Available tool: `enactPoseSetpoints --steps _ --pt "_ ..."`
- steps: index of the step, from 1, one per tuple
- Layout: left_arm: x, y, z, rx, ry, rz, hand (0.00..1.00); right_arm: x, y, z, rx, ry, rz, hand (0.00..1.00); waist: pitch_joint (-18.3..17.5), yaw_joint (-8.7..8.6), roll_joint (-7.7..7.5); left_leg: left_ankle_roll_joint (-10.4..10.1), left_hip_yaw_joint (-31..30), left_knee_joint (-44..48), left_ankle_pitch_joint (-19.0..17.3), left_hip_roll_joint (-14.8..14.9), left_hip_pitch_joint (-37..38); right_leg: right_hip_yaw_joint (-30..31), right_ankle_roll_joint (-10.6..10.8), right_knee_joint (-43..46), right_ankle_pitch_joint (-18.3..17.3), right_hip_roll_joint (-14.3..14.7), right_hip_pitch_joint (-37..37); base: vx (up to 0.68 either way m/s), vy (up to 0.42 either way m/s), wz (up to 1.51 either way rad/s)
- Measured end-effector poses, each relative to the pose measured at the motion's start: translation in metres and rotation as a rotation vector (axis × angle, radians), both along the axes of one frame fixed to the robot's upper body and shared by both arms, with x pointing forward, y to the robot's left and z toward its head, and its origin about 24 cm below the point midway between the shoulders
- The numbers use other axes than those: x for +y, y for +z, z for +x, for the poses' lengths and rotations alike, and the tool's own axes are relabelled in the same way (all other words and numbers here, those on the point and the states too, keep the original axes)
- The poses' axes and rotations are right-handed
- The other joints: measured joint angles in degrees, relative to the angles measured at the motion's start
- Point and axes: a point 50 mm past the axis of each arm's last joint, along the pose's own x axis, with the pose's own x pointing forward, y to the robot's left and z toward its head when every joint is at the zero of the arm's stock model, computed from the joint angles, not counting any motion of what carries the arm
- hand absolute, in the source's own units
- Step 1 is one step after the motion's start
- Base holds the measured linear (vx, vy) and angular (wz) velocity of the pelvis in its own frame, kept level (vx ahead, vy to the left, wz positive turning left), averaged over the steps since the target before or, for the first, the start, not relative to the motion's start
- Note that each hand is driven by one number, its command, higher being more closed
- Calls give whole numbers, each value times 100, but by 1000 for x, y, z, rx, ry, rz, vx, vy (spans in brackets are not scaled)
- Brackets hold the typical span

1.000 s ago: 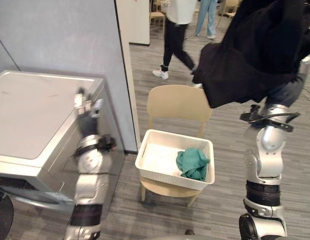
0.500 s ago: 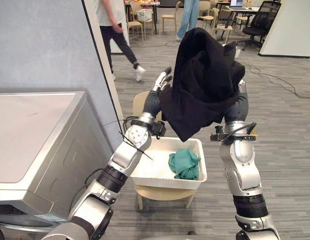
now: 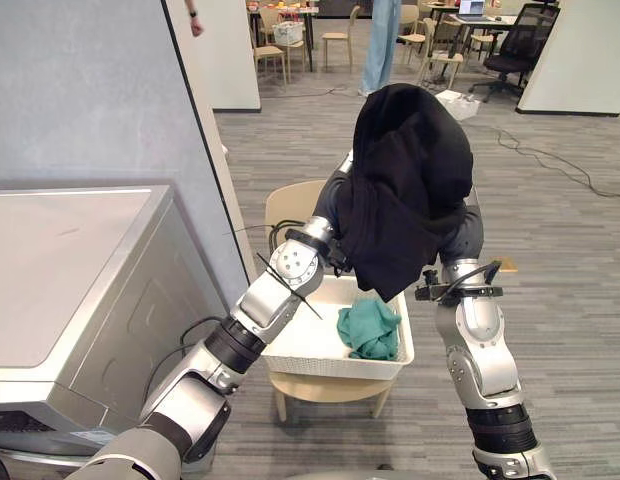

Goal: Pick up the laundry basket with both hands and put the clothes into the washing machine.

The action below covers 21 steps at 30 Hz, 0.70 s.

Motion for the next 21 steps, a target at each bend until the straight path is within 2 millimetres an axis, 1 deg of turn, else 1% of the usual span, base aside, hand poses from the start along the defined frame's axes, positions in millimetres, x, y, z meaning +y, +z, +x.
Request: enactPoseSetpoints --steps 3,7,8,12,16,18,21 --pt "-9 -1 -4 2 -40 10 0 3 4 -3 -22 25 1 100 4 -15 12 0 -3 3 0 -1 -1 -3 1 -5 -1 -1 -1 0 0 0" --pt "-18 -4 -1 32 -80 32 0 9 0 -4 -1 62 18 100 4 -1 12 1 -6 -5 0 -3 -8 -8 3 -8 -2 -3 -1 0 0 0" --pt "-20 -4 0 42 -89 34 100 9 -2 -5 8 69 33 100 5 -4 13 1 -6 -6 0 -4 -9 -7 4 -10 -3 -4 -1 0 0 0" --pt "-27 -5 1 59 -135 50 100 8 -2 -5 16 78 56 100 5 -15 13 0 -4 -4 0 -4 -9 -6 4 -22 -3 -3 -2 0 0 0" --pt "-31 -5 2 52 -141 70 100 9 -4 -5 31 84 86 100 5 -31 12 1 -4 8 1 -6 -9 -7 3 -35 -2 -3 -3 0 0 0" --pt "-31 -5 2 50 -137 70 100 12 -5 -5 38 106 94 100 4 -42 12 2 -5 9 1 -7 -10 -7 3 -37 -2 -3 -2 0 0 0" --pt "-31 -2 8 48 -107 78 100 19 -7 -7 50 137 85 100 4 -35 11 3 -7 13 2 -7 -10 -8 3 -36 -1 -3 -1 0 0 0"
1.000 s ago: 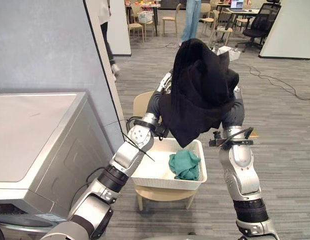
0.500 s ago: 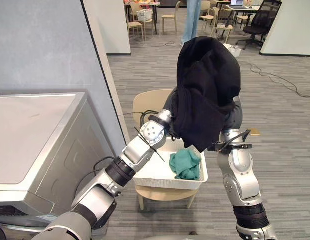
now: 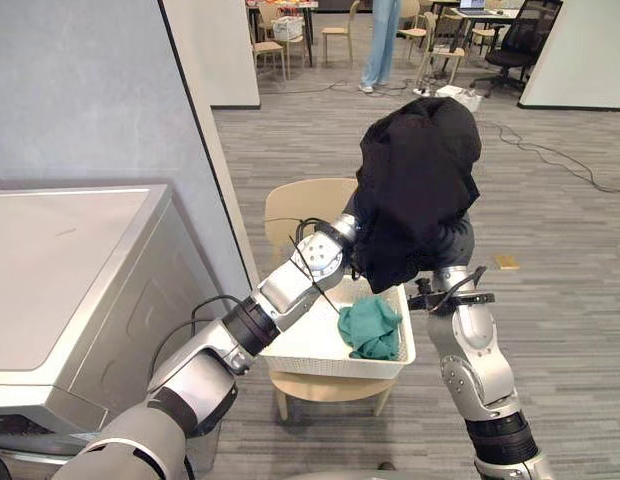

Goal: Pick up the laundry basket with both hands and put the clothes into the washing machine.

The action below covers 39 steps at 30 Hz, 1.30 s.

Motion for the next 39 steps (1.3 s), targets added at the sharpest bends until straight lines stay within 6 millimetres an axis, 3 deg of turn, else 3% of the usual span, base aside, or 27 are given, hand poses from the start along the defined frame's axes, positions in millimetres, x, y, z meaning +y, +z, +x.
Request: enactPoseSetpoints --steps 1,9,14,17,19,20,22,23,26,30,33,39 --pt "0 1 1 -1 5 1 100 3 -1 -1 4 11 -2 0 0 5 -1 1 -4 2 0 0 -3 -2 0 0 0 0 1 0 0 0" --pt "3 4 3 10 26 -33 100 8 -5 -6 20 38 -2 0 2 43 -5 2 -11 6 1 0 -6 -4 0 1 0 1 4 0 0 0" --pt "4 13 5 22 44 -114 100 -10 6 -21 -34 -48 -4 0 4 60 -5 2 -10 -3 1 3 -2 4 1 3 -1 5 4 0 0 0" --pt "30 13 13 55 135 -211 100 -32 13 -34 -76 -176 10 0 8 31 2 5 2 -2 0 21 15 32 4 16 -4 27 4 0 0 -5" --pt "64 9 19 73 269 -290 100 -54 13 -45 -96 -293 27 0 30 7 34 18 17 -5 -11 27 21 56 31 33 -25 34 2 0 0 -4" --pt "98 4 22 84 396 -341 100 -69 15 -55 -125 -376 43 0 59 -49 78 23 28 -4 -16 31 27 75 78 42 -62 37 0 0 0 -3" --pt "134 -1 21 86 524 -393 100 -83 17 -64 -153 -458 50 0 84 -84 116 30 51 -5 -21 35 28 107 91 43 -74 44 -12 -2 -1 -6" --pt "161 -2 16 74 616 -439 100 -95 16 -71 -159 -524 48 0 102 -83 134 25 92 -7 -21 44 35 142 88 43 -76 55 -26 -5 -5 -10" --pt "209 -3 -11 3 769 -534 100 -116 11 -84 -147 -649 53 0 116 -74 156 20 196 -71 -18 45 31 227 81 52 -73 63 -125 5 -2 -14" --pt "228 -6 -36 -53 830 -567 100 -128 3 -96 -111 -728 56 0 122 -70 166 20 196 -100 -18 39 60 242 51 53 -61 63 -125 40 9 -1" --pt "237 -19 -56 -44 881 -599 100 -132 -5 -101 -70 -763 69 0 126 -62 172 21 199 -141 -19 33 98 304 55 66 -91 63 -121 12 4 -1" --pt "230 -66 -91 113 896 -610 100 -137 -27 -114 55 -807 84 0 138 -32 211 26 176 -189 -22 38 147 292 69 112 -161 62 -97 -9 -3 2"
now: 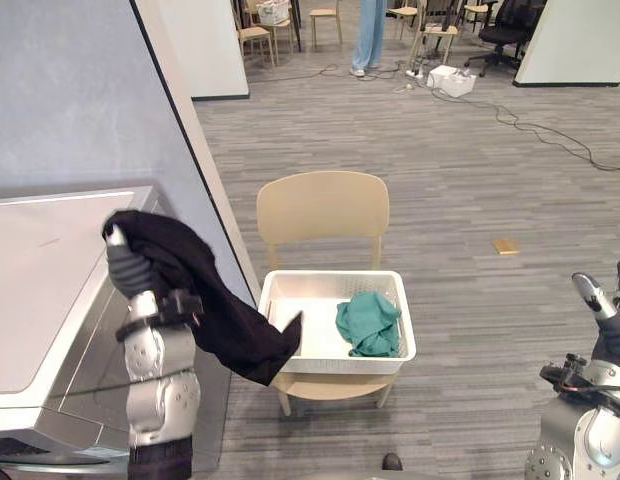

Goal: Pick up the laundry basket with both hands and put the clothes into the washing machine.

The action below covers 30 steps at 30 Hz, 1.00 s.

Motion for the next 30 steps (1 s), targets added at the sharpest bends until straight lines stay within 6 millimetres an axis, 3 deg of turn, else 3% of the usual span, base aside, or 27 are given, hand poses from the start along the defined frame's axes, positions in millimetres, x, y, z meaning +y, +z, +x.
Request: enactPoseSetpoints --steps 8,13,18,23,26,30 --pt "-32 -60 -50 246 -163 -119 100 3 -38 -23 206 -16 104 0 28 112 57 52 14 262 -230 53 63 -19 53 260 -228 -13 102 -6 -2 1" --pt "-34 -77 -71 333 -176 -183 100 10 -46 -25 250 18 141 0 44 144 68 74 4 626 -431 66 -43 -46 63 357 -273 -92 139 -5 14 2" --pt "-23 -74 -81 325 -105 -200 100 11 -66 -27 359 24 179 0 56 285 55 111 -58 1032 -672 45 -139 -102 119 529 -383 -178 192 -7 28 6" --pt "-14 -64 -84 274 -45 -211 100 19 -70 -22 377 67 203 0 71 332 52 164 -158 1364 -818 -48 -231 -191 175 865 -581 -294 195 -11 36 16" --pt "-5 -53 -86 225 2 -195 100 24 -71 -18 371 105 205 0 179 346 62 137 -328 1645 -974 -47 -240 -280 161 1340 -903 -333 189 -21 -9 24" --pt "6 -40 -91 166 76 -172 100 33 -69 -9 344 176 206 0 382 412 -38 90 -723 2123 -1153 28 -385 -482 11 2088 -1459 -290 139 -29 -70 37"
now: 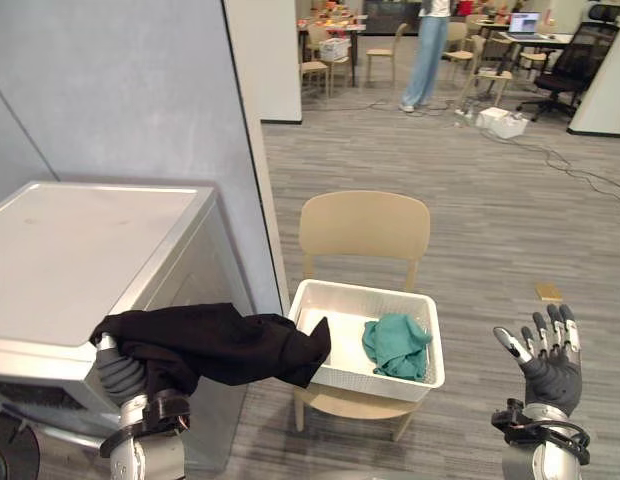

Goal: Pick up the laundry basket with both hands and put the clothes into the washing machine.

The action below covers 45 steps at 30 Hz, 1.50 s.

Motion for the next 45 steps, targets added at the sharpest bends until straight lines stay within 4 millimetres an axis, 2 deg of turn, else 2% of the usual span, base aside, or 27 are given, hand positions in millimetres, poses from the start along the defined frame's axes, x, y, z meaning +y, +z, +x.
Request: enactPoseSetpoints --steps 2,4,6,9,10,12,14,17,18,19,21,22,23,24,26,27,28,29,31,33,34,36,38,40,42,43,45 --pt "4 3 -2 -12 30 9 100 4 2 5 -17 24 6 0 79 33 -21 -13 -207 99 9 15 -194 -139 -55 255 -154 4 -135 -50 -107 50" --pt "7 4 -4 -12 51 15 100 8 4 10 -35 54 6 0 173 150 -37 -110 -422 50 123 6 -379 -333 -96 505 -290 -36 -307 -67 -164 54" --pt "8 5 -4 -13 62 14 100 9 6 14 -47 64 1 0 198 183 -80 -42 -528 -31 325 -78 -572 -494 -151 705 -453 -164 -476 -69 -169 62" --pt "10 9 -1 -34 78 16 100 10 13 24 -90 84 -13 0 255 181 -173 181 -358 -228 889 -136 -888 -572 -373 870 -641 -287 -677 -61 -125 86" --pt "11 14 0 -57 80 25 100 8 15 29 -106 78 -15 0 334 191 -218 214 -125 -127 870 40 -853 -874 -478 848 -521 -390 -679 -37 -122 65" --pt "10 22 1 -92 74 37 100 7 17 33 -117 74 -19 0 358 184 -128 379 223 912 675 417 -985 -1106 -501 884 -525 -372 -574 -13 -85 59" --pt "10 29 4 -141 76 48 100 1 18 29 -119 41 -27 0 337 128 -108 427 447 1494 694 1001 -816 -1424 -510 819 -520 -406 -335 -12 -29 66" --pt "10 36 7 -186 79 55 100 -9 17 22 -109 -27 -38 0 257 33 2 451 434 1319 804 1476 -734 -1703 -411 822 -460 -443 -372 -36 124 65" --pt "10 36 7 -189 84 52 100 -13 16 19 -106 -59 -41 0 197 -51 82 479 401 854 1092 1508 -704 -1821 -303 848 -392 -493 -405 -54 294 81" --pt "13 36 6 -188 104 54 100 -15 14 18 -99 -69 -34 0 138 -106 53 227 403 498 906 1364 -625 -1809 -242 800 -250 -542 -429 -45 254 78" --pt "19 41 5 -202 128 76 100 -13 15 20 -106 -56 -32 0 132 -115 -159 79 478 74 810 1193 -527 -1626 -241 511 56 -617 -436 -65 327 57" --pt "22 44 5 -216 142 88 100 -12 17 23 -121 -45 -33 0 131 -107 -187 -125 554 -7 678 1182 -539 -1591 -231 314 267 -606 -395 -92 435 41" --pt "23 46 5 -228 148 94 100 -11 18 24 -127 -38 -33 0 141 -77 -190 -236 582 -6 607 1157 -542 -1572 -136 222 345 -611 -354 -85 349 22" --pt "24 51 7 -258 150 109 100 -10 20 26 -138 -34 -36 0 153 20 -176 -458 634 15 437 1130 -533 -1518 -62 38 497 -617 -278 -112 398 12" --pt "29 66 4 -316 168 177 100 -6 25 33 -178 -9 -36 0 182 64 -185 -324 718 137 104 1070 -687 -1519 53 -263 758 -622 -223 -142 320 12" --pt "30 71 4 -337 172 203 100 -5 27 35 -188 -5 -37 0 179 60 -194 -348 717 194 20 1054 -770 -1516 95 -357 821 -623 -238 -182 231 9" --pt "32 79 6 -373 180 232 100 -3 27 37 -193 4 -34 0 204 169 -238 -367 732 353 -67 1021 -964 -1470 132 -564 992 -619 -277 -228 193 -6" --pt "37 83 4 -390 214 253 100 -1 28 39 -199 16 -30 0 204 256 -280 -331 748 531 -159 952 -1184 -1365 134 -837 1132 -612 -302 -292 193 -6" --pt "38 83 3 -390 233 251 100 -1 28 39 -198 14 -29 0 206 249 -284 -335 695 666 -242 869 -1344 -1297 84 -1012 1195 -605 -301 -189 110 8" --pt "38 83 3 -387 235 254 100 -1 28 39 -197 14 -29 0 225 209 -265 -341 580 751 -256 832 -1451 -911 -17 -1083 1103 -460 -323 -119 51 27" --pt "37 83 4 -386 231 252 100 -1 27 38 -194 13 -29 0 239 161 -247 -317 448 777 -253 822 -1513 -391 8 -1095 774 -234 -355 -134 17 42" --pt "34 82 7 -391 210 240 100 -4 28 34 -190 -2 -34 0 234 99 -251 -246 204 747 -209 737 -1624 126 27 -1113 464 2 -365 -77 -10 59" --pt "28 78 13 -383 175 213 100 -7 25 28 -175 -21 -28 0 186 11 -337 -258 -55 600 -113 623 -1753 591 -161 -1122 287 220 -380 -13 -21 72" --pt "26 68 19 -345 154 186 100 -7 23 26 -166 -21 -13 0 100 37 -462 -289 -155 458 -37 594 -1768 848 -169 -1082 281 343 -436 119 -46 46" --pt "21 52 27 -274 118 144 100 -6 21 25 -159 -17 -4 0 33 34 -561 -386 -312 296 62 585 -1795 996 -66 -975 265 450 -512 191 -103 34" --pt "18 41 33 -223 92 113 100 -4 19 26 -155 -7 2 0 -11 36 -605 -407 -377 191 106 603 -1800 1069 53 -903 194 511 -573 135 -89 14" --pt "6 24 42 -151 34 58 100 -4 16 25 -143 -7 7 0 -57 37 -671 -380 -460 -10 195 643 -1739 1349 160 -781 119 604 -589 147 -89 29"
